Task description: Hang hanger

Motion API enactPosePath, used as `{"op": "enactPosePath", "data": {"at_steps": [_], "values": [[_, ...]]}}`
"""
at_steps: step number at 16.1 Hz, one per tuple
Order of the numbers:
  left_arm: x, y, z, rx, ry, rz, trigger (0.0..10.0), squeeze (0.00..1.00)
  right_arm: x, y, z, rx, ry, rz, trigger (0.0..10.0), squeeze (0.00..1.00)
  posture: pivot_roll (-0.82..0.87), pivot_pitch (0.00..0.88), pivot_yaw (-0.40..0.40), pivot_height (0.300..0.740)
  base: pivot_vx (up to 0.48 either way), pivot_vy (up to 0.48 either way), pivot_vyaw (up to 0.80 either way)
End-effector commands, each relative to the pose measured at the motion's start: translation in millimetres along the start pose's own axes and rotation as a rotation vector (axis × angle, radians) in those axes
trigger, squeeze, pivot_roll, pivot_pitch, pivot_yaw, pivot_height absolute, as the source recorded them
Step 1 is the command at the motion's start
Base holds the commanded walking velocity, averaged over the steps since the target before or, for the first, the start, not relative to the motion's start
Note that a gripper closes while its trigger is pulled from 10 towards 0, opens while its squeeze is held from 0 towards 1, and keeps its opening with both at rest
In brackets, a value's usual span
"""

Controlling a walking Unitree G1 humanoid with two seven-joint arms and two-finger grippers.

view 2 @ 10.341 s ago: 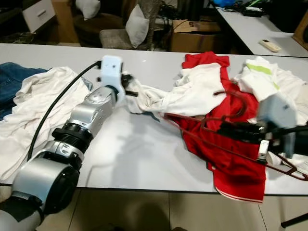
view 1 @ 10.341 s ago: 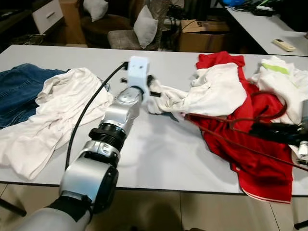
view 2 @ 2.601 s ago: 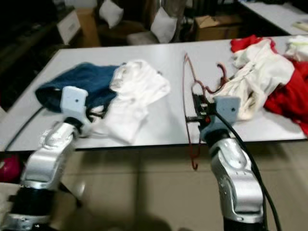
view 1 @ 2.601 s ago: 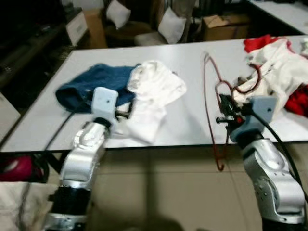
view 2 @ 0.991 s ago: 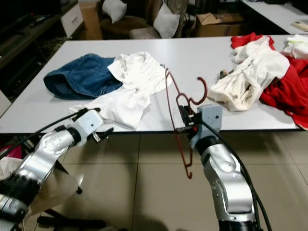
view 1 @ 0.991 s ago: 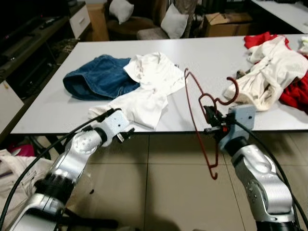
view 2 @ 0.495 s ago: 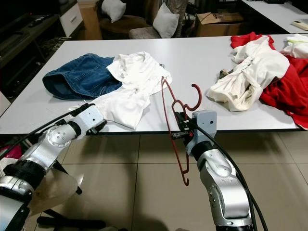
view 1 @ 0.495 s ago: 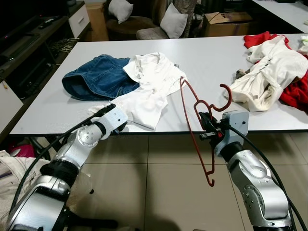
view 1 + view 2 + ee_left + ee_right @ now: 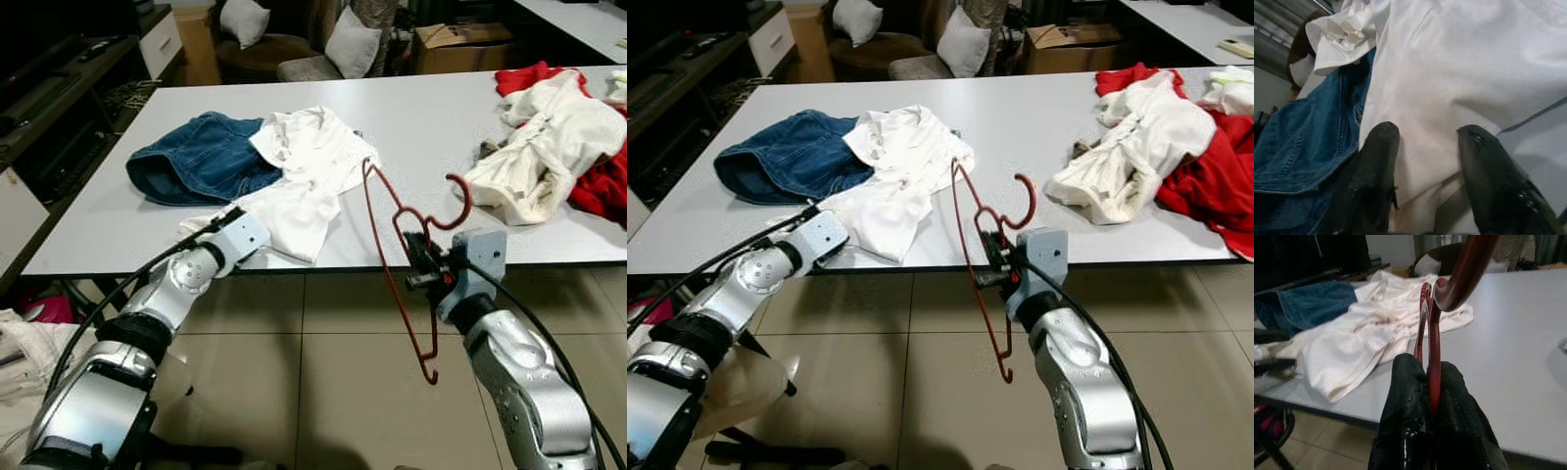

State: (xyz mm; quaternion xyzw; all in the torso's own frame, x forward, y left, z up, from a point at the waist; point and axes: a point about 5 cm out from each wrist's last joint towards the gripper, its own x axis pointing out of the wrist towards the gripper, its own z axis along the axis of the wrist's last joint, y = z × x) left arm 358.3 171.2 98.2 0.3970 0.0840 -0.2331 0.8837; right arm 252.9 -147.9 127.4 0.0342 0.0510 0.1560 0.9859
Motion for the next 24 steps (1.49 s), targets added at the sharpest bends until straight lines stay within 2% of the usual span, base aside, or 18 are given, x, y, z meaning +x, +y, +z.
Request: {"op": "enactPosePath", "data": {"at_steps": [1, 3, 6, 9, 10, 12, 13, 14, 15, 16, 17, 18, 19, 21, 24], "values": [[0.9, 4.3, -1, -0.039, 0.008, 0.004, 0.0, 0.0, -0.3, 5.3, 6, -0.027, -0.015, 0.03, 10.0, 0.0, -0.25, 0.0, 0.115, 0.74, 0.0, 0.0, 0.0], [1.3, 8.2, -4, -0.111, 0.033, 0.042, 0.0, 0.0, 0.0, 5.1, 10, -0.039, -0.019, 0.045, 10.0, 0.0, -0.24, 0.0, 0.113, 0.74, 0.0, 0.0, 0.0], [0.6, 10.0, -1, -0.153, -0.009, 0.023, 0.0, 0.0, -1.0, 2.9, 9, -0.026, -0.021, 0.023, 10.0, 0.0, -0.24, 0.0, 0.109, 0.74, 0.0, 0.0, 0.0], [3.7, 12.4, 7, -0.283, -0.055, 0.018, 0.0, 0.0, -15.6, 13.8, 11, -0.042, -0.02, 0.175, 10.0, 0.0, -0.23, 0.0, 0.114, 0.74, 0.0, 0.0, 0.0], [4.1, 13.0, 7, -0.285, -0.056, 0.016, 0.0, 0.0, -18.4, 12.9, 11, -0.048, -0.016, 0.189, 10.0, 0.0, -0.23, 0.0, 0.116, 0.74, 0.0, 0.0, 0.0], [4.2, 10.3, 6, -0.173, -0.032, -0.013, 0.0, 0.0, -23.7, 7.2, 9, -0.069, 0.009, 0.197, 10.0, 0.0, -0.24, 0.0, 0.125, 0.74, 0.0, 0.0, 0.0], [3.1, 11.9, 3, -0.154, -0.02, -0.004, 0.0, 0.0, -24.0, 5.8, 9, -0.077, 0.01, 0.191, 10.0, 0.0, -0.24, 0.0, 0.129, 0.74, 0.0, 0.0, 0.0], [1.0, 16.7, -1, -0.168, -0.003, 0.035, 0.0, 0.0, -23.9, 4.2, 10, -0.08, 0.008, 0.176, 10.0, 0.0, -0.24, 0.0, 0.129, 0.74, 0.0, 0.0, 0.0], [-0.9, 19.7, -5, -0.245, 0.007, 0.051, 0.0, 0.0, -24.3, 2.3, 10, -0.069, 0.004, 0.156, 10.0, 0.0, -0.24, 0.0, 0.128, 0.74, 0.0, 0.0, 0.0], [-2.6, 20.7, -8, -0.255, 0.017, 0.044, 4.3, 0.0, -24.5, 1.6, 11, -0.063, 0.004, 0.152, 10.0, 0.0, -0.24, 0.0, 0.123, 0.74, 0.0, 0.0, 0.0], [-4.3, 23.1, -10, -0.245, 0.014, 0.056, 10.0, 0.0, -24.5, 2.2, 11, -0.058, 0.008, 0.161, 10.0, 0.0, -0.23, 0.0, 0.113, 0.74, 0.0, 0.0, 0.0], [-5.5, 26.6, -8, -0.223, -0.019, 0.074, 10.0, 0.91, -24.1, 3.0, 11, -0.058, 0.012, 0.171, 10.0, 0.0, -0.23, 0.0, 0.105, 0.74, 0.0, 0.0, 0.0], [-6.9, 27.1, -8, -0.167, -0.024, 0.052, 10.0, 1.0, -23.4, 3.4, 13, -0.061, 0.012, 0.179, 10.0, 0.0, -0.23, 0.0, 0.098, 0.74, 0.0, 0.0, 0.0], [-12.4, 35.8, -15, -0.056, 0.018, 0.039, 10.0, 1.0, -23.4, 1.9, 16, -0.073, 0.012, 0.181, 10.0, 0.0, -0.23, 0.0, 0.092, 0.74, 0.0, 0.0, 0.0], [-18.1, 38.7, -25, -0.027, 0.069, -0.015, 10.0, 1.0, -27.3, 0.1, 13, -0.07, 0.024, 0.16, 10.0, 0.0, -0.24, 0.0, 0.097, 0.74, 0.0, 0.0, 0.0]]}}
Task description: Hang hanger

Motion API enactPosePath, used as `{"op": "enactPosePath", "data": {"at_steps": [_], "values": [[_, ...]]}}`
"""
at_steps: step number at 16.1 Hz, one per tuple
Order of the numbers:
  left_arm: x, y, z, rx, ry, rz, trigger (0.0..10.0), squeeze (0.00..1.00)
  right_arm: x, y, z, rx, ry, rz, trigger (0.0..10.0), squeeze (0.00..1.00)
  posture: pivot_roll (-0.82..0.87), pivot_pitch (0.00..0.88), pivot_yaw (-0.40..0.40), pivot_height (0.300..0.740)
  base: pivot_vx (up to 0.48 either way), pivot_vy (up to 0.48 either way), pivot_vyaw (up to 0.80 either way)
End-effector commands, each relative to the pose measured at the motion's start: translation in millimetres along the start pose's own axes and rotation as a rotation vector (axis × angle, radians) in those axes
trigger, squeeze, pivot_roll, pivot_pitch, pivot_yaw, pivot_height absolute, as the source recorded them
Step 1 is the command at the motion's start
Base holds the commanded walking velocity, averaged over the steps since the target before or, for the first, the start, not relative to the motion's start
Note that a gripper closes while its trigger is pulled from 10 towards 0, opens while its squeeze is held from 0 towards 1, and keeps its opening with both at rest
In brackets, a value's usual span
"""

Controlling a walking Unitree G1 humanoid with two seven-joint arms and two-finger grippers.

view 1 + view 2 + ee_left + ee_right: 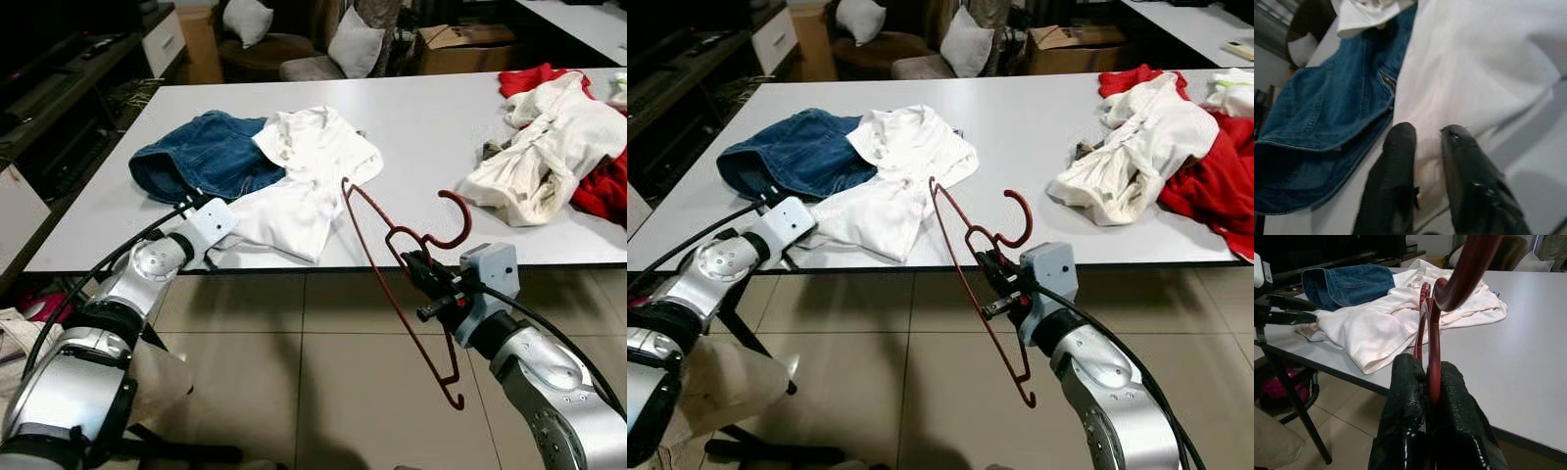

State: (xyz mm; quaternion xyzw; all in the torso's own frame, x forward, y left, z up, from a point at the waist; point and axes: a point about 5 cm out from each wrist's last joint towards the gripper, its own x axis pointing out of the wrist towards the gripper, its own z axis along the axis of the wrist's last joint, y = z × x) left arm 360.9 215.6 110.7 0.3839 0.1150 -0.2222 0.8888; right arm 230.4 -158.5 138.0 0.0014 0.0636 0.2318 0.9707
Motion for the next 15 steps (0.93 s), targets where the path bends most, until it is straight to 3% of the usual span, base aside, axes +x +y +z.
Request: {"op": "enactPosePath", "data": {"at_steps": [1, 6, 7, 11, 15], "values": [[-2.7, 3.7, -5, 0.014, 0.028, -0.021, 10.0, 1.0, -2.3, 2.6, 4, -0.002, -0.015, -0.001, 10.0, 0.0, -0.24, 0.0, 0.102, 0.74, 0.0, 0.0, 0.0], [-0.6, -2.0, -9, 0.107, 0.077, -0.04, 10.0, 1.0, -4.2, 4.0, 3, 0.002, -0.007, -0.014, 10.0, 0.0, -0.25, 0.0, 0.102, 0.74, 0.0, 0.0, 0.0], [1.2, -0.4, -7, 0.119, 0.091, -0.01, 10.0, 0.0, -4.4, 4.1, 4, 0.003, -0.007, -0.018, 10.0, 0.0, -0.25, 0.0, 0.101, 0.74, 0.0, 0.0, 0.0], [8.9, 5.7, 4, 0.117, 0.089, 0.126, 10.0, 0.0, -3.7, 7.2, 5, 0.002, -0.002, -0.002, 10.0, 0.0, -0.25, 0.0, 0.083, 0.74, 0.0, 0.0, 0.0], [13.2, 0.3, 6, 0.072, 0.111, 0.121, 10.0, 0.0, -3.1, 7.8, 7, -0.006, 0.002, 0.009, 10.0, 0.0, -0.27, 0.0, 0.074, 0.74, 0.0, 0.0, 0.0]]}}
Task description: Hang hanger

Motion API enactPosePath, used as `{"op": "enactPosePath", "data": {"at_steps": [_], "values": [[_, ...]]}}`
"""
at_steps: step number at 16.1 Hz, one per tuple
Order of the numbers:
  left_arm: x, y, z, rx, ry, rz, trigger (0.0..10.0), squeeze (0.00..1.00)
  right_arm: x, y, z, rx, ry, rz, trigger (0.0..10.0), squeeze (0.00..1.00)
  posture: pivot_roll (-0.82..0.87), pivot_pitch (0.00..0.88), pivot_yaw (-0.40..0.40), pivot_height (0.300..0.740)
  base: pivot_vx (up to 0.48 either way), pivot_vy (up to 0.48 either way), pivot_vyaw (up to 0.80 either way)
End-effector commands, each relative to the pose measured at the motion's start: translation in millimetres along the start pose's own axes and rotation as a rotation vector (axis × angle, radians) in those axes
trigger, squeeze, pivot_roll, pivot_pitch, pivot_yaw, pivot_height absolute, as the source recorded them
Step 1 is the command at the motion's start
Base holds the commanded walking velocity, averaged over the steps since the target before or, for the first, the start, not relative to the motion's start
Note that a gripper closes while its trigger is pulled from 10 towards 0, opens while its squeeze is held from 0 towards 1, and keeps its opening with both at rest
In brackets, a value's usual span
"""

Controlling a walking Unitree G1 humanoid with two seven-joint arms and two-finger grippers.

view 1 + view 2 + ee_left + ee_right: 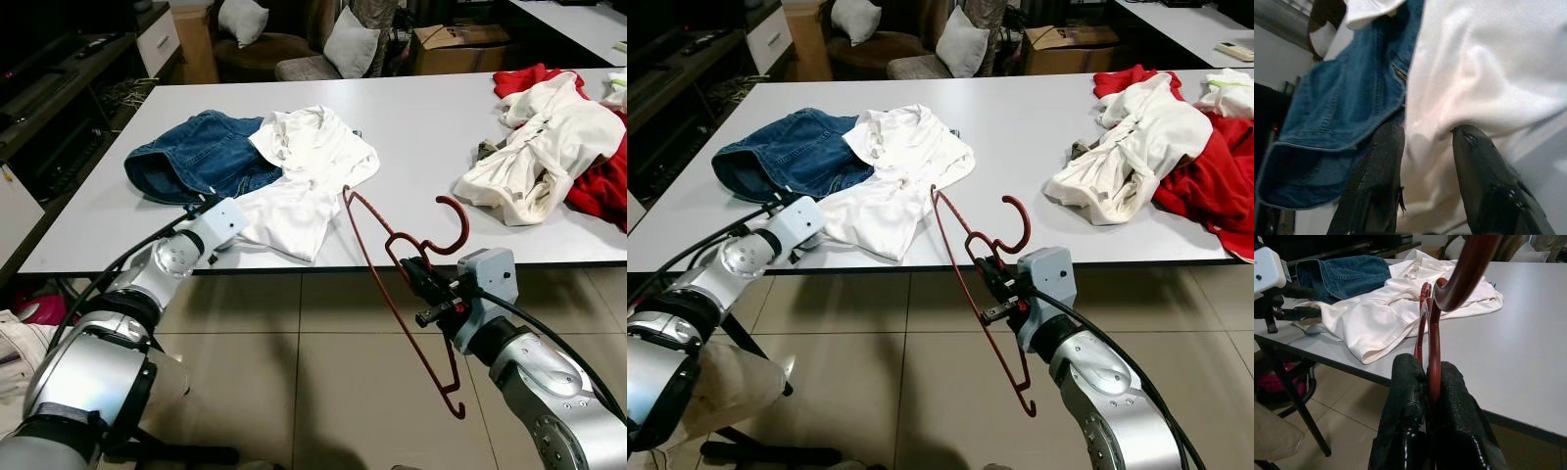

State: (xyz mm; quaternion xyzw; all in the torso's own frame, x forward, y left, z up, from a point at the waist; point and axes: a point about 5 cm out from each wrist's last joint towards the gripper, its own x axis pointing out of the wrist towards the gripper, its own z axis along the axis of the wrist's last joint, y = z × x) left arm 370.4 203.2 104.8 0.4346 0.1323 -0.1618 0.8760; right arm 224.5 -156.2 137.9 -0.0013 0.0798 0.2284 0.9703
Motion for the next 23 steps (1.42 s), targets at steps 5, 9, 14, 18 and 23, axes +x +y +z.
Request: {"op": "enactPosePath", "data": {"at_steps": [5, 9, 14, 18, 23], "values": [[1.8, 4.2, 2, 0.016, 0.032, 0.006, 0.1, 0.0, -10.4, 2.5, 11, -0.026, -0.002, 0.016, 10.0, 0.0, -0.31, 0.0, 0.045, 0.74, 0.0, 0.0, 0.0], [2.2, 2.0, 2, -0.006, 0.025, 0.012, 0.0, 0.0, -12.2, 3.2, 14, -0.041, 0.005, 0.024, 10.0, 0.0, -0.33, 0.0, 0.037, 0.74, 0.0, 0.0, 0.0], [3.1, 1.8, 4, 0.001, 0.025, 0.01, 0.0, 0.0, -13.1, 2.2, 16, -0.049, 0.01, 0.024, 10.0, 0.0, -0.35, 0.0, 0.041, 0.74, 0.0, 0.0, 0.0], [5.0, 8.9, 19, -0.088, -0.057, 0.01, 0.0, 0.0, -17.0, 4.5, 16, -0.046, 0.02, 0.057, 10.0, 0.0, -0.35, 0.0, 0.068, 0.74, 0.0, 0.0, 0.0], [2.2, 39.6, 65, -0.133, -0.306, -0.014, 0.0, 0.0, -39.4, 13.9, 16, -0.015, 0.012, 0.197, 10.0, 0.0, -0.3, 0.0, 0.122, 0.74, 0.0, 0.0, 0.0]]}}
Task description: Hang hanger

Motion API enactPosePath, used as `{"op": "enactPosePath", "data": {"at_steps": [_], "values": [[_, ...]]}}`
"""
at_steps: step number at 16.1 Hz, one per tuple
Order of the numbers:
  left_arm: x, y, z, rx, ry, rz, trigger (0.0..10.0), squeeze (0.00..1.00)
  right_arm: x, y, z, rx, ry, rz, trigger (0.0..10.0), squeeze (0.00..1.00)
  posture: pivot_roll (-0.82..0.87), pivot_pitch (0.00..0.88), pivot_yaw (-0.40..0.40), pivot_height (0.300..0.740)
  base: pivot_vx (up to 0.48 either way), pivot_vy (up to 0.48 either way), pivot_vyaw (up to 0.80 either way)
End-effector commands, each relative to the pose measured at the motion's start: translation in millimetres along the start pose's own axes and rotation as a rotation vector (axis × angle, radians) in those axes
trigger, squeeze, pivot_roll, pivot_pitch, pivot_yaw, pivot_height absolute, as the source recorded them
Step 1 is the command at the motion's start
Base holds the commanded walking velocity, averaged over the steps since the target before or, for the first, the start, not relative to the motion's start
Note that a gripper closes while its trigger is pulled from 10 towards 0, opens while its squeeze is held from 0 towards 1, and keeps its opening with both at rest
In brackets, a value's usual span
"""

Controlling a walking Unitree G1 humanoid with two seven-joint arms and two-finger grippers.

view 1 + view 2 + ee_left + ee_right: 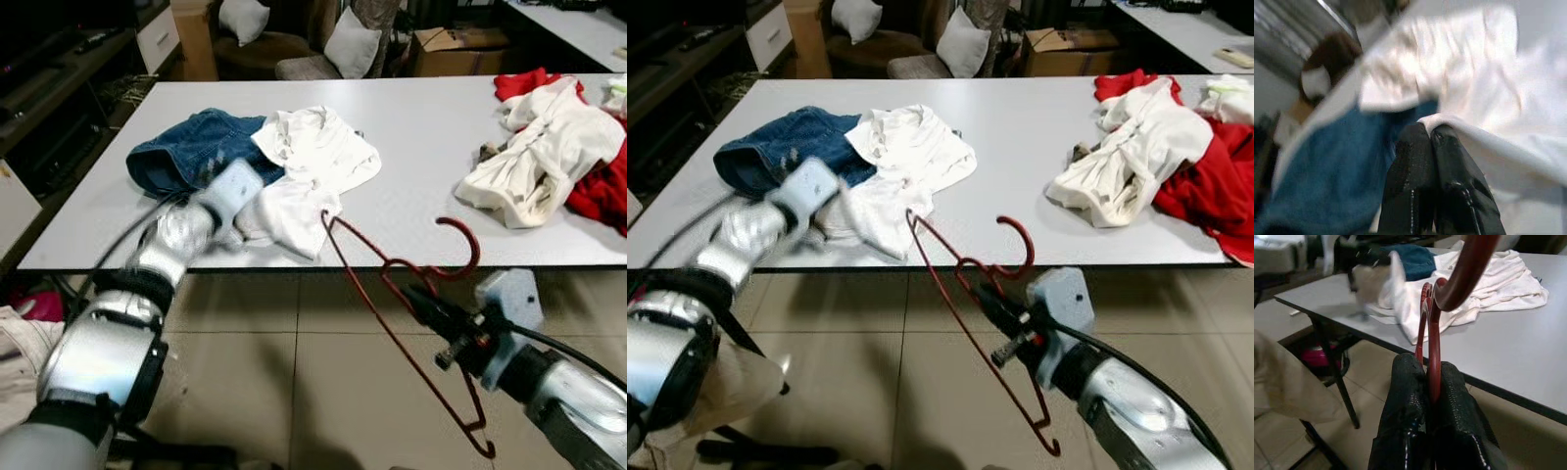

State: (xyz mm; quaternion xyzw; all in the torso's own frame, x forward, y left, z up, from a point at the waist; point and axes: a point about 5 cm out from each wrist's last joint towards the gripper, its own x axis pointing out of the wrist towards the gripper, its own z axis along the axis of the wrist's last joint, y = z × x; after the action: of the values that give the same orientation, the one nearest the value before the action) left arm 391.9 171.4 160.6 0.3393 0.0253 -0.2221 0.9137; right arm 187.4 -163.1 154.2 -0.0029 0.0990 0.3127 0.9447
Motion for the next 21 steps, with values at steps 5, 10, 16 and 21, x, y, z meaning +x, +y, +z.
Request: {"op": "enactPosePath", "data": {"at_steps": [5, 10, 16, 21], "values": [[0.4, 32.5, 71, 0.181, -0.227, -0.125, 0.0, 0.0, 11.1, 15.5, 0, 0.02, -0.017, 0.11, 10.0, 0.0, -0.28, 0.0, 0.171, 0.74, 0.0, 0.0, 0.0], [-12.2, 18.6, 78, 0.264, -0.252, -0.252, 0.0, 0.0, 32.1, 3.8, 7, 0.066, -0.098, 0.041, 10.0, 0.0, -0.23, 0.0, 0.142, 0.74, 0.0, 0.0, 0.0], [-21.5, 9.8, 83, 0.256, -0.263, -0.252, 0.0, 0.0, 42.6, -16.5, 19, 0.105, -0.191, -0.053, 10.0, 0.0, -0.2, 0.0, 0.105, 0.74, 0.0, 0.0, 0.0], [-32.8, 54.1, 108, 0.193, -0.344, 0.028, 0.0, 0.0, 30.5, -48.3, 32, 0.105, -0.264, -0.175, 10.0, 0.0, -0.19, 0.0, 0.081, 0.74, 0.0, 0.0, 0.0]]}}
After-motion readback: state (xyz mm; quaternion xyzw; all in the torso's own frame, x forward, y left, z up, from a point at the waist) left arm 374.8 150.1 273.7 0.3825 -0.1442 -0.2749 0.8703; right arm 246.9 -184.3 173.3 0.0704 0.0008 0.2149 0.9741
